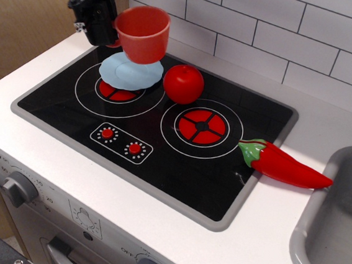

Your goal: Take cup off plate

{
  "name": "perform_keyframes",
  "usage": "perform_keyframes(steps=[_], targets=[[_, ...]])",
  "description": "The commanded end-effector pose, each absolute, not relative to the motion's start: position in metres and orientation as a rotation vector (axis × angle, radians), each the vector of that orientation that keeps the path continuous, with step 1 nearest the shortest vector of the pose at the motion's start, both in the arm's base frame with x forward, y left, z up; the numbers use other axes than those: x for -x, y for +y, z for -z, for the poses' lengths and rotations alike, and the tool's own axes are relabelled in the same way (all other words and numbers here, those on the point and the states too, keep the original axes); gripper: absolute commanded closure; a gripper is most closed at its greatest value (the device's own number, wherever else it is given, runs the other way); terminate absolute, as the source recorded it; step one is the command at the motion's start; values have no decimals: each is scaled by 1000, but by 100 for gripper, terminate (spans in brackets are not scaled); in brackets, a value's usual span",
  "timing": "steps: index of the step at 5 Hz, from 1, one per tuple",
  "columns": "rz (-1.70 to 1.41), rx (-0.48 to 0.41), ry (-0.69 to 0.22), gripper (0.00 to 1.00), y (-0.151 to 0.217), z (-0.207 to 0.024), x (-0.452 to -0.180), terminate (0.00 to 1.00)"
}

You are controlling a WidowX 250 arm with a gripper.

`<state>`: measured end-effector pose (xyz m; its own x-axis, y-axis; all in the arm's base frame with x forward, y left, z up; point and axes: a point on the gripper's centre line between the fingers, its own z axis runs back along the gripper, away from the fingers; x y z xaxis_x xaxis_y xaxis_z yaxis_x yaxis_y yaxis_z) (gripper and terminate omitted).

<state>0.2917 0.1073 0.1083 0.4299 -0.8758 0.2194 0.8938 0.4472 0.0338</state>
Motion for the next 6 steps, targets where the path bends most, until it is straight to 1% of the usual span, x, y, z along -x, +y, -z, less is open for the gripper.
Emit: perform_keyframes(steps=[1, 2, 4, 5, 6], targets=[[1230, 62, -201, 100, 74, -120, -255, 0], [1236, 93, -171, 100, 59, -110, -247, 0], [1219, 71, -200, 100, 28, -87, -251, 0], [1208, 58, -221, 100, 24, -79, -254, 0], [1195, 52, -224, 100, 29, -71, -259, 0]])
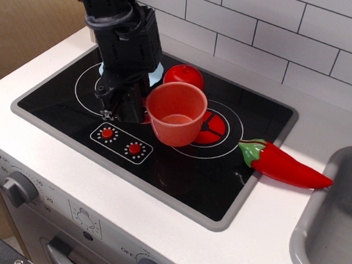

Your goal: Take cup off plate

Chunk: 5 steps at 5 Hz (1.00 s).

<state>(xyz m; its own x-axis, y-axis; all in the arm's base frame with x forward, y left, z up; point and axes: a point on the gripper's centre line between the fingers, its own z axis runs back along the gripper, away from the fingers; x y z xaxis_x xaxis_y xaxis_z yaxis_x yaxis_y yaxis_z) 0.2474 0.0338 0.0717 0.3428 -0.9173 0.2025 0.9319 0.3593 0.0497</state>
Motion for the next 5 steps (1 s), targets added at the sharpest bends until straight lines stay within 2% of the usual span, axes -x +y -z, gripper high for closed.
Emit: perform_keyframes(steps=[1, 4, 5], targets=[[1211, 55, -218, 100, 35, -70, -258, 0], [1183, 48, -172, 100, 78, -65, -264, 0], [1164, 38, -162, 0, 83, -65, -263, 0]])
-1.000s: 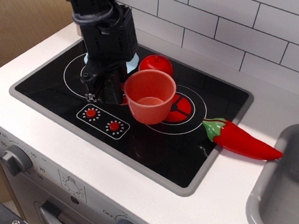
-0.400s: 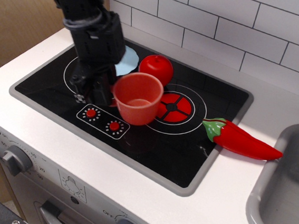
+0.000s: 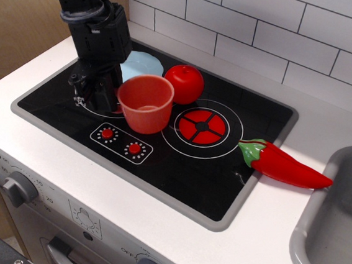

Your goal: Take cup off plate

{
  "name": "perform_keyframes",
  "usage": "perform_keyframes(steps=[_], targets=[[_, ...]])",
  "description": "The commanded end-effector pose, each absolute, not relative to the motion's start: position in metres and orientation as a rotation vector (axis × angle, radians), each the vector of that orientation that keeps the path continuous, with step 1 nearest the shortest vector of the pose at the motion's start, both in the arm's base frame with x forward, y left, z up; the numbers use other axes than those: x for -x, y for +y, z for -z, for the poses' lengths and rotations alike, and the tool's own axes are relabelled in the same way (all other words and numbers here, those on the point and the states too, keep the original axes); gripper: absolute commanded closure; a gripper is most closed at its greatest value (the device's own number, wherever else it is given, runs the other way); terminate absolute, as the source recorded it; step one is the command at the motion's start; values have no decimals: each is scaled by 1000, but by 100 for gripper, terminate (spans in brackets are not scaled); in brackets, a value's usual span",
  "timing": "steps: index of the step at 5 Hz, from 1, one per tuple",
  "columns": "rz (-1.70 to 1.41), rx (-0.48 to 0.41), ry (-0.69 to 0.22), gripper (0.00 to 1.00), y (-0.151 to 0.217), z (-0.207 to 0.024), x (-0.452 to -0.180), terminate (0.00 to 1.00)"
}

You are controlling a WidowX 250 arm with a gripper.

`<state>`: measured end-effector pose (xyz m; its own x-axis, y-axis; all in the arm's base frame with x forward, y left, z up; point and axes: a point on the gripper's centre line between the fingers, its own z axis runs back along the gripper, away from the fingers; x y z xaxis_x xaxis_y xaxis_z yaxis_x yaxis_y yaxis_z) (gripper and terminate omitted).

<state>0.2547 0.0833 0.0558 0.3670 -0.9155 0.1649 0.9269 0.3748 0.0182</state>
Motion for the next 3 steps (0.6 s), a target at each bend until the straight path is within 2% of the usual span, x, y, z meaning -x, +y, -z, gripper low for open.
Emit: perform_keyframes(steps=[1, 2, 3], targets=[[1123, -7, -169, 0, 82, -81, -261, 0], [1038, -59, -208, 0, 81, -105, -264, 0], [979, -29, -224, 0, 82, -141, -270, 100]])
